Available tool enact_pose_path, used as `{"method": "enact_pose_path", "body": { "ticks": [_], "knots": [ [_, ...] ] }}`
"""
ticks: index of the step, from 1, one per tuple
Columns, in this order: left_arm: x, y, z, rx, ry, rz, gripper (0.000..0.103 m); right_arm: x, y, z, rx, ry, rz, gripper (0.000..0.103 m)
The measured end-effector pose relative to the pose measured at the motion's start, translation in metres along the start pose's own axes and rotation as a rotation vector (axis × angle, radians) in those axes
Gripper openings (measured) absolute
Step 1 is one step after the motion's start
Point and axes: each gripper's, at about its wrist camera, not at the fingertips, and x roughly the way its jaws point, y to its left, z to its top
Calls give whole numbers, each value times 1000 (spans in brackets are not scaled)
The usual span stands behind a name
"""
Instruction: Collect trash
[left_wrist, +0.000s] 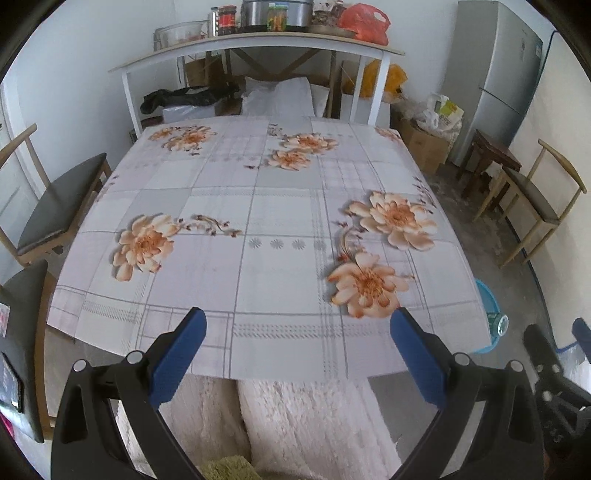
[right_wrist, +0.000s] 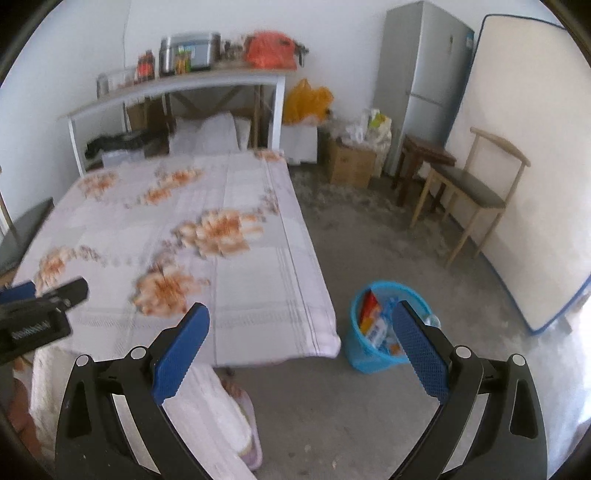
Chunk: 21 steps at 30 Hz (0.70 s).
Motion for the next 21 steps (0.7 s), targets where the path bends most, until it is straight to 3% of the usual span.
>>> {"method": "enact_pose_path", "body": {
  "ticks": [21],
  "knots": [
    [-27,-35,-8,90,-38,-42,98,-21,-43,-14,71,-13,-45,95]
  ]
}}
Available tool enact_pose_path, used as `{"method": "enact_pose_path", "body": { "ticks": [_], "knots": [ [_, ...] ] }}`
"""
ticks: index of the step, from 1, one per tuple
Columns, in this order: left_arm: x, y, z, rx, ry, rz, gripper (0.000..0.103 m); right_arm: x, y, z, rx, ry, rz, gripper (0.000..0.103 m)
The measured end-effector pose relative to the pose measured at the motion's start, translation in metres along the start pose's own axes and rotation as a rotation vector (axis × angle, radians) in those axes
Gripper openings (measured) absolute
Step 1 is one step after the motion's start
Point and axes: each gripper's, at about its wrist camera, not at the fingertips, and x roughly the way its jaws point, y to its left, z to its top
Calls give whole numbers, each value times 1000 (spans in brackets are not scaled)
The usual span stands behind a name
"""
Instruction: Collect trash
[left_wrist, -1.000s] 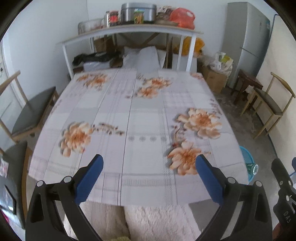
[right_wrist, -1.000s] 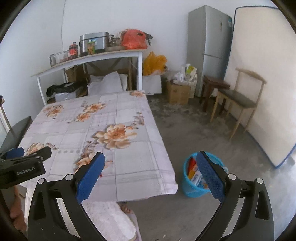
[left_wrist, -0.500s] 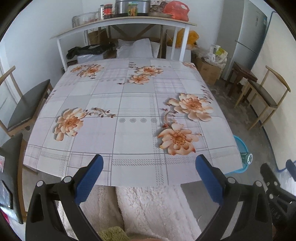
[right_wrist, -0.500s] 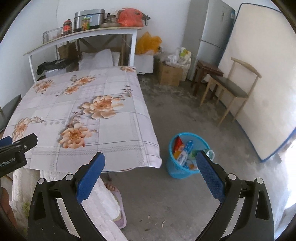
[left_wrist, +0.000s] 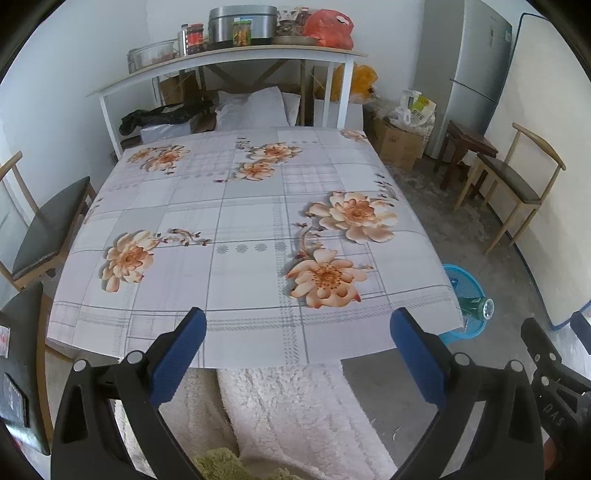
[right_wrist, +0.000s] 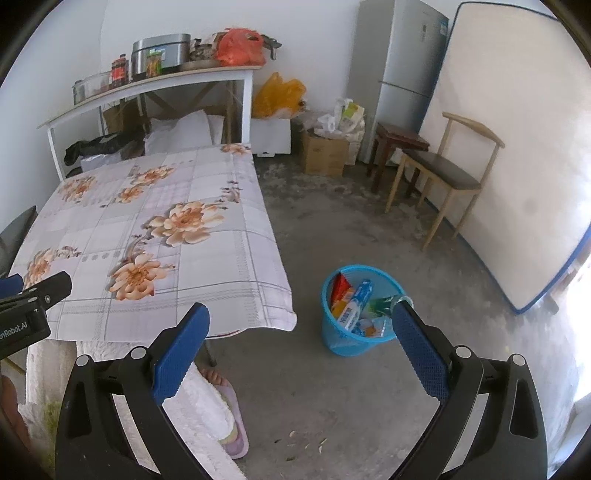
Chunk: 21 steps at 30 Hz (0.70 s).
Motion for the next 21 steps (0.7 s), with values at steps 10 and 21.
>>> {"method": "enact_pose_path", "body": {
  "ticks": [10,21],
  "knots": [
    [-1,-8,0,19,-6,5,98,1,-13,-4,32,2,-5,95],
    [-2,-3,2,-5,-16,30,98,2,-24,-3,47,6,-21,95]
  ]
}}
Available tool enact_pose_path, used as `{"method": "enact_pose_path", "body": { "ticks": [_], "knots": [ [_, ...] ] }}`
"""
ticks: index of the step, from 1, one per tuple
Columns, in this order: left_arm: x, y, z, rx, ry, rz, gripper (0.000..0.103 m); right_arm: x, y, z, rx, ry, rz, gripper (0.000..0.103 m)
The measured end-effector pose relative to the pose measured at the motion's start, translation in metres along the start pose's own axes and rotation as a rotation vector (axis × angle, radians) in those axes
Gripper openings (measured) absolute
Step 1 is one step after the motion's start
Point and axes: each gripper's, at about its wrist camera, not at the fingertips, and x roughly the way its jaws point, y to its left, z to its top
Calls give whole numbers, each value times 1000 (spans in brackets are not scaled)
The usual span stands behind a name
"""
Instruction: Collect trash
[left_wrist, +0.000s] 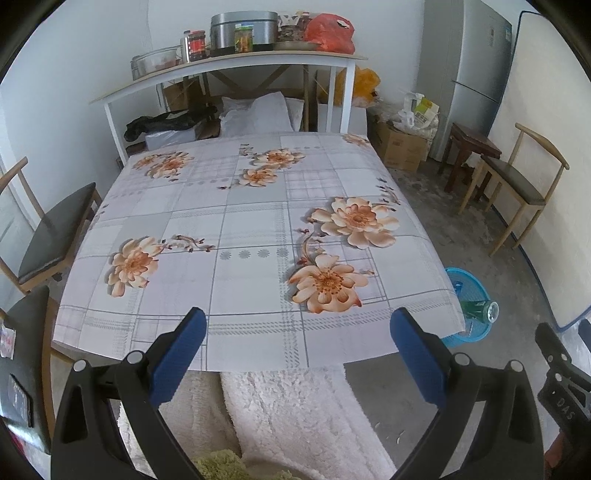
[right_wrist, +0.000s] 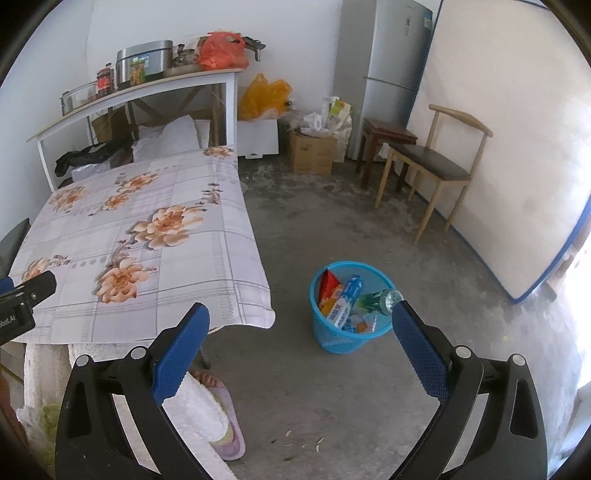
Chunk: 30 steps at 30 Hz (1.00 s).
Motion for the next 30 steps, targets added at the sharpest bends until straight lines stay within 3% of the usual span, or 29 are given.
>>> {"method": "enact_pose_path", "body": {
  "ticks": [30],
  "knots": [
    [7,5,-1,-6,17,15,98,1,-1,0,6,5,-10,95]
  ]
}}
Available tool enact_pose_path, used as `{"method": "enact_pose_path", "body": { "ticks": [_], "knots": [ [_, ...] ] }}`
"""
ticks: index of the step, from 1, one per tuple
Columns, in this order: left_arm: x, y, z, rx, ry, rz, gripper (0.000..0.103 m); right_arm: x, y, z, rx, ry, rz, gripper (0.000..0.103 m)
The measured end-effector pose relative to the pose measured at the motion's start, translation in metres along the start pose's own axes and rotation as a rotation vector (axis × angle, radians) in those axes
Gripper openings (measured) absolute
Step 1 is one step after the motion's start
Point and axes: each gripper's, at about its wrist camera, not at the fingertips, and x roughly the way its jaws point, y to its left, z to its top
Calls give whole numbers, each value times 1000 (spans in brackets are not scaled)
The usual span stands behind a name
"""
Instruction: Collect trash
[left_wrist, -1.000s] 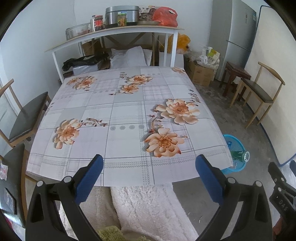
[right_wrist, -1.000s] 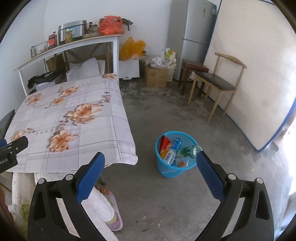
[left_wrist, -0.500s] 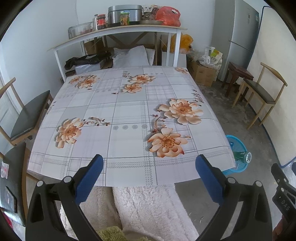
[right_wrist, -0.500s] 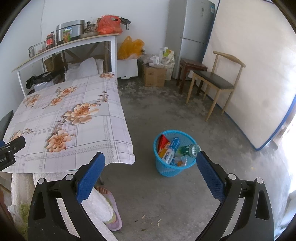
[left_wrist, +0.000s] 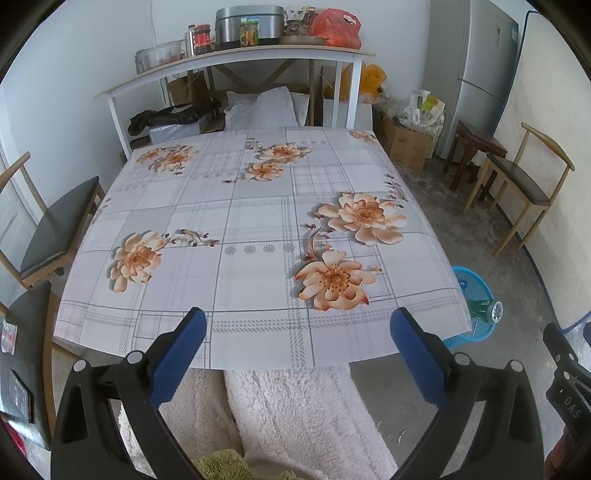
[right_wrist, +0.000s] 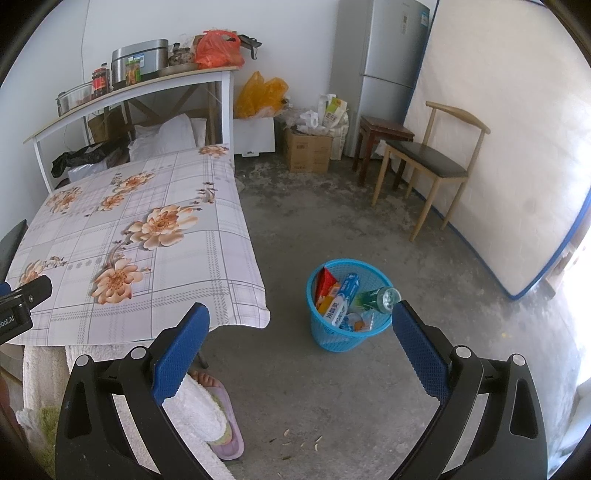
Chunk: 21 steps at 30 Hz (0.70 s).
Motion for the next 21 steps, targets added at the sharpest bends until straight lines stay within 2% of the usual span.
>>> {"method": "enact_pose_path", "body": {
  "ticks": [21],
  "knots": [
    [2,-3,-1,4,6,2,98,0,-1,1,-1,-1,0,95]
  ]
}}
